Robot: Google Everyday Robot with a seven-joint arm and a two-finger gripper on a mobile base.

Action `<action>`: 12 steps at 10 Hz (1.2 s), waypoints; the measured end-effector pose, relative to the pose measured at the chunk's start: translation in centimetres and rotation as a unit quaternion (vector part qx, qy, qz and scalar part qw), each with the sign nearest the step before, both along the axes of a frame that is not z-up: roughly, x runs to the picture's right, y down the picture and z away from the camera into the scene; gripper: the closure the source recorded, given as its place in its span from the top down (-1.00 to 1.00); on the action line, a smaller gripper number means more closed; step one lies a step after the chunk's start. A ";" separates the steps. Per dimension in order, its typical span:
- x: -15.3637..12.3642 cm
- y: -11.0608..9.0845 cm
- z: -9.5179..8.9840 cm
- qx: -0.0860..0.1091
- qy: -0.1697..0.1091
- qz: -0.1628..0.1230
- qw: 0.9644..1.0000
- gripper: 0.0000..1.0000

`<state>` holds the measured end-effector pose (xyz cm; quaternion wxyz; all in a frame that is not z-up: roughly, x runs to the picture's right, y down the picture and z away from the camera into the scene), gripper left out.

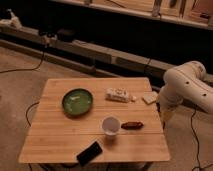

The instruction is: Pick up the ceramic cup

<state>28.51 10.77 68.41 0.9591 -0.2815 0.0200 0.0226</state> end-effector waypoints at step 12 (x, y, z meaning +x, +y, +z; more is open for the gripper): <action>-7.7 0.6 -4.6 0.059 -0.239 -0.246 0.938 0.30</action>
